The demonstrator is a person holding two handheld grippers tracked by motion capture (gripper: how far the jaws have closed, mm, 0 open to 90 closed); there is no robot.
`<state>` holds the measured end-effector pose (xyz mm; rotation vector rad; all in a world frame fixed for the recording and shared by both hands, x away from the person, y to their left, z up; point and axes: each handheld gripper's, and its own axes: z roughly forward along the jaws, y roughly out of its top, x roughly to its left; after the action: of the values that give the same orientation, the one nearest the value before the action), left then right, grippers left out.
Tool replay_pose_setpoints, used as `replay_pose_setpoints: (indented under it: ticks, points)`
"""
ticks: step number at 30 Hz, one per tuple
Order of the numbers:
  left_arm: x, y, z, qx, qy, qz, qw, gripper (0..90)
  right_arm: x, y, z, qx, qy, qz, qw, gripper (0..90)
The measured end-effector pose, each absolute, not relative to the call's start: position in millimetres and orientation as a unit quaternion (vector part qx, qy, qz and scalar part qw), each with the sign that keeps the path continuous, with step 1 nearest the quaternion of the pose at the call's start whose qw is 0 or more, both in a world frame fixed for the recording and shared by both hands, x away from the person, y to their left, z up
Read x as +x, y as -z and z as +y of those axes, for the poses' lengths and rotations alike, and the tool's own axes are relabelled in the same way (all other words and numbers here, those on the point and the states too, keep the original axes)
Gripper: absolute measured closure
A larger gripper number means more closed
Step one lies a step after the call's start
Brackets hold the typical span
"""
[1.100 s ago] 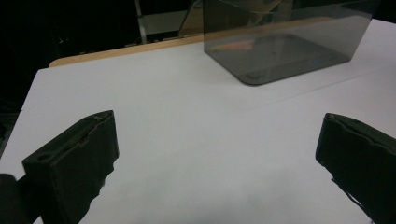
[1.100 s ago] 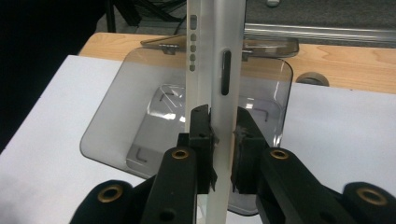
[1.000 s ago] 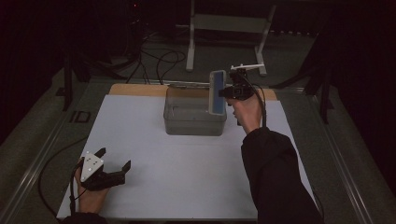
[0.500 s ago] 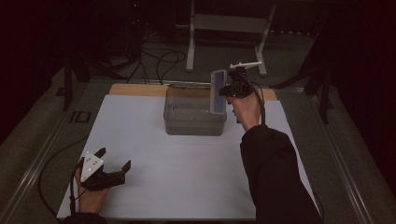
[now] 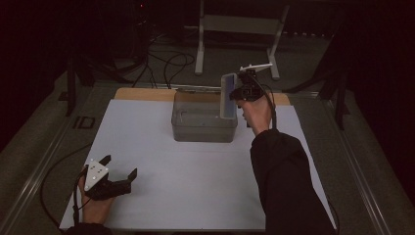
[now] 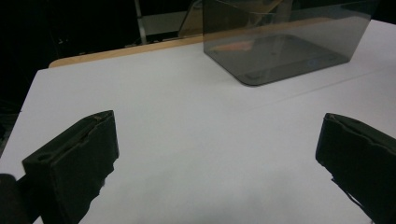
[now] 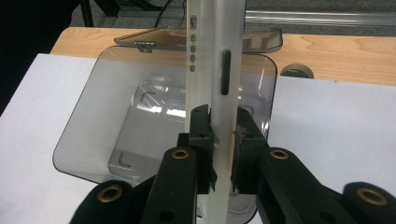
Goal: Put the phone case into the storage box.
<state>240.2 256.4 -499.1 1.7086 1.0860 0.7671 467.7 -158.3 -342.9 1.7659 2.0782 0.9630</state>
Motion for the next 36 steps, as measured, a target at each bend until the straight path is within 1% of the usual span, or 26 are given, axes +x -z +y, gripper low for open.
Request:
replay_pose_setpoints:
  ticks: [16,36]
  points:
    - [240,499,256,0.697,-0.312,0.442,0.470,0.4,479,351,-160,0.621,-0.309,0.710,0.120,81.5]
    - [240,499,256,0.697,-0.313,0.443,0.470,0.4,484,360,-159,0.626,-0.295,0.712,0.122,81.4]
